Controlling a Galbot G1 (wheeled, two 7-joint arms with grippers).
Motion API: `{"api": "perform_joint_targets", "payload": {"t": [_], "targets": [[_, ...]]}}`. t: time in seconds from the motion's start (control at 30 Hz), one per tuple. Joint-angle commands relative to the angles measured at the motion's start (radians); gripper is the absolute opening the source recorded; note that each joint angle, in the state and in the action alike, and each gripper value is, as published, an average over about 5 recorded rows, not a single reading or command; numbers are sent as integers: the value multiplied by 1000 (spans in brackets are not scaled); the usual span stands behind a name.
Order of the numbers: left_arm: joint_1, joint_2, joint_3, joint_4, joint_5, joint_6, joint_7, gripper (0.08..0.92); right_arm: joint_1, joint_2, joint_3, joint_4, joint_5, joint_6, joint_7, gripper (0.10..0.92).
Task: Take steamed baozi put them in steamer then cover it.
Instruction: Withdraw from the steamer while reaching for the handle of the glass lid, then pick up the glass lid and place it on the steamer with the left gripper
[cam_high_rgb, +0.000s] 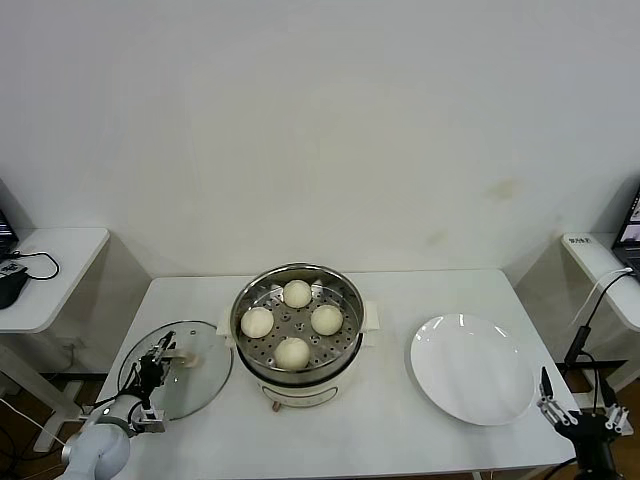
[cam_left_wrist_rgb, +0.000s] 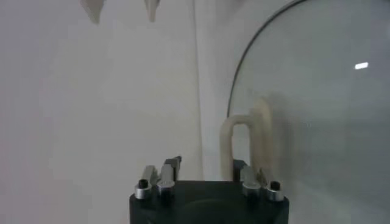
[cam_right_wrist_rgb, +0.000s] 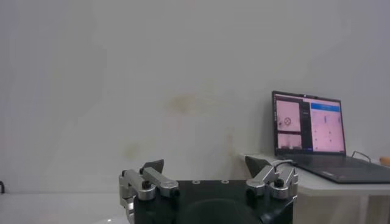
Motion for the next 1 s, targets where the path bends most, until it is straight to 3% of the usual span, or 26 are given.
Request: {"api": "perform_joint_targets", "payload": {"t": [0.03,0.23,0.33,0.47,0.77,1.0], "targets": [[8,1,-8,-9,-4,-4,-11,351,-2,2,-7,5,-2,1,-2,823],[66,6,-53,-107,-12,17,-52,180,-6,2,-15,16,-3,0,-4,823],[115,3,-95,-183,-23,48,-73,139,-9,1,-22,19,-6,0,-5,823],[194,2,-161,-324,-47,102,-54,138,-12,-3,-39,21,-12,1,-6,823],[353,23,-329,-598,-126,212,82,138,-7,-26,-78,24,-22,5,-9,823],[387,71,-312,-827,-255,295,161,138,-5,-38,-111,21,-56,12,-9,823]]}}
